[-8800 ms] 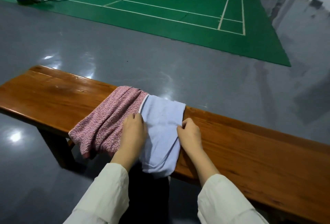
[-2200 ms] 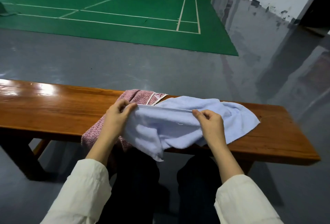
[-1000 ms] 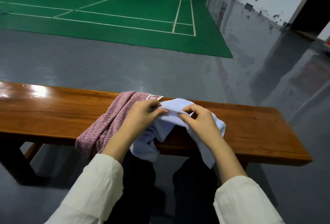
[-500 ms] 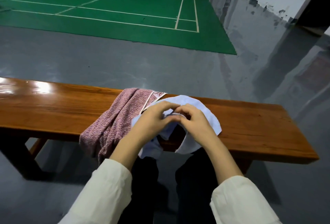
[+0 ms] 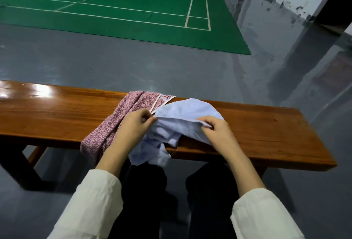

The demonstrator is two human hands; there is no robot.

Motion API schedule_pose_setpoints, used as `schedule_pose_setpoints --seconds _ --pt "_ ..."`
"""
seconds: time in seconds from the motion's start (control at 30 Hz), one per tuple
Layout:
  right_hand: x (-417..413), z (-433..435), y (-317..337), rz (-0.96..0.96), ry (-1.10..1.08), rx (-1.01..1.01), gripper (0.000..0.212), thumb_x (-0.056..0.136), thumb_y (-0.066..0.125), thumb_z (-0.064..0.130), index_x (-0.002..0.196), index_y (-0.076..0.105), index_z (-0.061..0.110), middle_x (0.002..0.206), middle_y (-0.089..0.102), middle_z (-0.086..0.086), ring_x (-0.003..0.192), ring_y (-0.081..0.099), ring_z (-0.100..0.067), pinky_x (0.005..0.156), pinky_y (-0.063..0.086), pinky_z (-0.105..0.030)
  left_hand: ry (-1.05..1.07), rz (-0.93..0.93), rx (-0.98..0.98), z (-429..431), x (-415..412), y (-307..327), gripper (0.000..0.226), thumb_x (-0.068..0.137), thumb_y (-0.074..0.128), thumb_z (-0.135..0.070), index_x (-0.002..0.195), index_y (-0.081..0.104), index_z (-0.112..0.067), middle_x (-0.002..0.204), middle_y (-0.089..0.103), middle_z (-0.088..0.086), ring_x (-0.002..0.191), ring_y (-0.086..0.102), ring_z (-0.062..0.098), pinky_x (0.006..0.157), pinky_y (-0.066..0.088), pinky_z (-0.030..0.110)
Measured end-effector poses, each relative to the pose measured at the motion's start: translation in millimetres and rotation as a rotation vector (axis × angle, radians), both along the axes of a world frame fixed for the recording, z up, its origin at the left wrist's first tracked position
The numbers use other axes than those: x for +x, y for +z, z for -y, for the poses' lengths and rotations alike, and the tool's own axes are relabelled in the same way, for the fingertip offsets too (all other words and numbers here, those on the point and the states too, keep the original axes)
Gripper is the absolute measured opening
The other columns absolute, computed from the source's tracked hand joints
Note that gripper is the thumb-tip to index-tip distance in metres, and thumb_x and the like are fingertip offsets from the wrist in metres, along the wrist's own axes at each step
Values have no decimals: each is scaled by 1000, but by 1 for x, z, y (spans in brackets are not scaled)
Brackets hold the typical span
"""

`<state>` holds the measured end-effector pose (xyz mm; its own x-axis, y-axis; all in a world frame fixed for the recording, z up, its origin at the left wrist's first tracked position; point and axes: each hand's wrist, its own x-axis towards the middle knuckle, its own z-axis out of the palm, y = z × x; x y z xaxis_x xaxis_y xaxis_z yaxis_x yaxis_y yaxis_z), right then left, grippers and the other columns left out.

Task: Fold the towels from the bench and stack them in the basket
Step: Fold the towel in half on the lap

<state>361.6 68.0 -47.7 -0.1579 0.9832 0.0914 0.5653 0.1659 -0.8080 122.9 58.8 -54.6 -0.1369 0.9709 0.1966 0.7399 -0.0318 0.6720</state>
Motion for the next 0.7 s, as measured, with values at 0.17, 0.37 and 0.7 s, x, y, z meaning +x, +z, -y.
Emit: schedule_pose_setpoints --seconds 0.17,0.37,0.7 --pt "-9 2 3 -203 -4 -24 32 95 54 13 64 50 19 50 43 15 50 36 -1 50 32 -14 110 220 -116 0 13 4 14 91 56 -9 104 53 -13 92 60 3 77 55 14 63 41 17" --pt "-30 12 12 -422 -55 -50 39 97 53 15 61 36 15 52 32 11 45 29 0 45 26 -13 28 738 -88 18 67 29 26 87 44 9 92 58 -12 85 58 -3 68 54 -6 57 39 8" --pt "-21 25 17 -550 -79 -142 35 100 45 20 75 51 -4 68 44 -11 65 42 -18 50 37 -19 -168 481 38 26 79 26 20 79 71 -1 79 70 -21 84 70 -5 80 64 7 80 50 22"
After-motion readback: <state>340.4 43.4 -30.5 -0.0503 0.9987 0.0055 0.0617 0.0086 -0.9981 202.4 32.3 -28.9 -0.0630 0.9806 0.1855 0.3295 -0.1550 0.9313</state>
